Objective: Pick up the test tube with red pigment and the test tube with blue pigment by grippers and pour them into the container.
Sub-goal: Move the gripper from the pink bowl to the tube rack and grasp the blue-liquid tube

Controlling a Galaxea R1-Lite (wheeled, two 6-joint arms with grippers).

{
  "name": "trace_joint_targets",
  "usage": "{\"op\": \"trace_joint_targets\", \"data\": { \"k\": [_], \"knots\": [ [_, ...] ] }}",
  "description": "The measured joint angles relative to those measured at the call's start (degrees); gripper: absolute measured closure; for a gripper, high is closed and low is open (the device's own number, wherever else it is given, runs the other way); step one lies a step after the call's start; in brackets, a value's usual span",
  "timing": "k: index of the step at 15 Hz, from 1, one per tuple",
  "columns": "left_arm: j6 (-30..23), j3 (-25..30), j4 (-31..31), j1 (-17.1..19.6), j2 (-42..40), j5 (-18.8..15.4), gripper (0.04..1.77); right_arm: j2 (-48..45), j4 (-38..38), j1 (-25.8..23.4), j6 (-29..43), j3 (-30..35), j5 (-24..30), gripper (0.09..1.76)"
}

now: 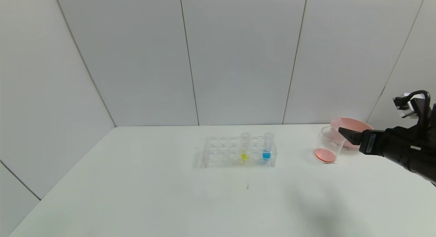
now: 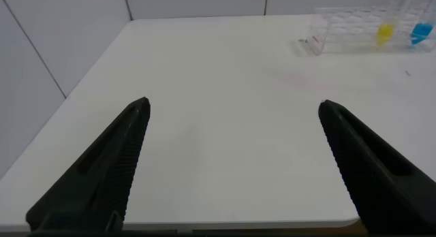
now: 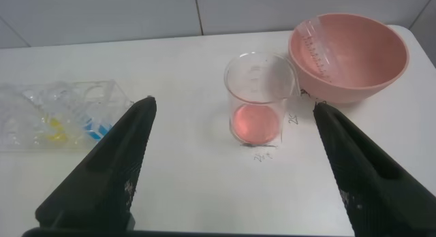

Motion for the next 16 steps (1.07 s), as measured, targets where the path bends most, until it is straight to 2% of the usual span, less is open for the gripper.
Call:
{"op": "trace_joint_targets", "data": {
  "k": [4,7,9,11,16],
  "knots": [
    [0.02,0.00,0.00,0.00,0.00,-0.02,0.05,1.18,-7.06,21.48,3.89,3.74,-20.39,0.17],
    [-0.02,0.00,0.00,0.00,0.00,0.00,0.05,8.37,-12.34,33.55,5.42,2.10,-31.12,0.16],
    [0.00,0.00,-0.02,0.00,0.00,0.00,0.05,13.91,-13.93,38.42,5.72,-1.71,-35.30,0.16],
    [-0.02,0.00,-0.02,0.00,0.00,0.00,0.05,19.18,-14.15,41.39,5.80,-7.23,-37.00,0.15],
    [0.02,0.00,0.00,0.00,0.00,0.00,0.05,28.20,-7.17,43.67,5.69,-19.48,-37.63,0.15]
  ]
}}
